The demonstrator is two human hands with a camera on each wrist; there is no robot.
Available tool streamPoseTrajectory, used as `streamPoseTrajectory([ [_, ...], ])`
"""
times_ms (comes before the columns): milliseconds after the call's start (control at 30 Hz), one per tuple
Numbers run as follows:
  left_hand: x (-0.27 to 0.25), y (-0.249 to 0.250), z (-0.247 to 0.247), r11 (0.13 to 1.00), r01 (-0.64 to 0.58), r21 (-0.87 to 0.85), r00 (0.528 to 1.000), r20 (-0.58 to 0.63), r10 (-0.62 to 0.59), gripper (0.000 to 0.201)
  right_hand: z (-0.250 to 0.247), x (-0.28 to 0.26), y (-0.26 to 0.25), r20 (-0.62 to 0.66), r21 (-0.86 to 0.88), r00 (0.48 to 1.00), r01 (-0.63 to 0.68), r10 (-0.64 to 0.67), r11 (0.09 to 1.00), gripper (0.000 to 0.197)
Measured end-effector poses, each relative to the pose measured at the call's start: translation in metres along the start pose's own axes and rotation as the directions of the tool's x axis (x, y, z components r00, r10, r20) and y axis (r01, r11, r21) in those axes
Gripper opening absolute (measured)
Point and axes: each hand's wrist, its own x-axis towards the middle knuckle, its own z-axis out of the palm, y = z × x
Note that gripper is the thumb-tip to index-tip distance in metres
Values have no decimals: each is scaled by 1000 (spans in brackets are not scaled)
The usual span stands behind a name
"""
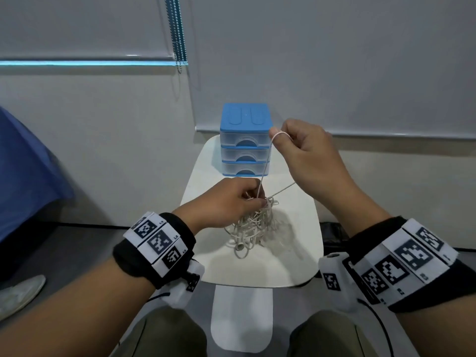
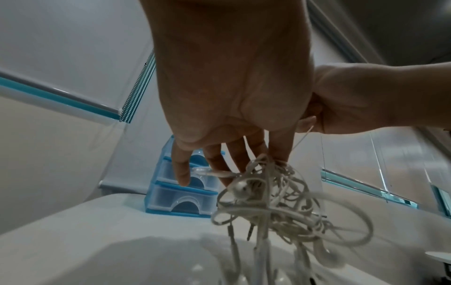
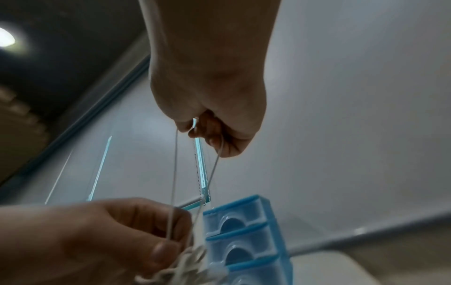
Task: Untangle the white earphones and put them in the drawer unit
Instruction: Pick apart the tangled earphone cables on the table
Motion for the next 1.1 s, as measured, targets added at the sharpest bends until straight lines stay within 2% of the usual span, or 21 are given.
streamPoseTrajectory([
  [133,0,6,-4,999,-17,39,1000,16,17,12,-9,6,-2,3,-139,996,88,-88,986,43],
  [200,0,6,-8,999,-6,37,1000,1,6,17,-12,8,4,161,-319,987,67,-16,945,42],
  [267,0,5,-13,1000,-8,15,999,-37,8,23,-14,5,8,383,-509,912,74,148,858,38],
  [300,-1,5,-14,1000,-8,8,999,-52,9,25,-14,2,10,459,-535,863,80,210,841,34],
  [333,-2,5,-15,1000,-9,4,998,-59,9,25,-14,-1,12,500,-513,834,69,232,856,30],
  [367,-2,4,-14,1000,-7,-3,998,-61,7,26,-14,-3,13,510,-452,830,34,227,891,28],
  [433,-2,2,-11,999,10,-37,998,-65,-12,27,-12,-6,14,453,-315,871,-41,188,948,28],
  [500,-3,2,-7,997,30,-73,998,-55,-34,31,-8,-6,13,367,-214,921,-57,135,975,28],
  [600,-4,-1,-2,996,52,74,998,-35,-50,34,0,-5,13,168,-48,981,-93,99,995,28],
  [667,-5,-2,-4,990,62,123,998,-39,-57,31,0,-4,16,2,56,996,-85,85,995,28],
  [767,-4,-1,-12,989,42,144,999,-9,-41,33,2,-9,17,-101,143,992,-60,75,988,28],
  [867,-3,8,-16,986,49,159,998,24,-53,33,10,-13,14,-56,305,979,-169,195,937,32],
  [967,-3,13,-14,969,68,240,998,-1,-69,34,14,-16,-1,122,538,936,-342,331,770,33],
  [1033,-4,15,-10,927,69,368,994,48,-93,34,15,-16,-11,132,589,940,-329,313,738,34],
  [1100,-5,14,-4,900,78,429,986,103,-135,34,16,-13,-17,100,581,964,-257,245,773,35],
])
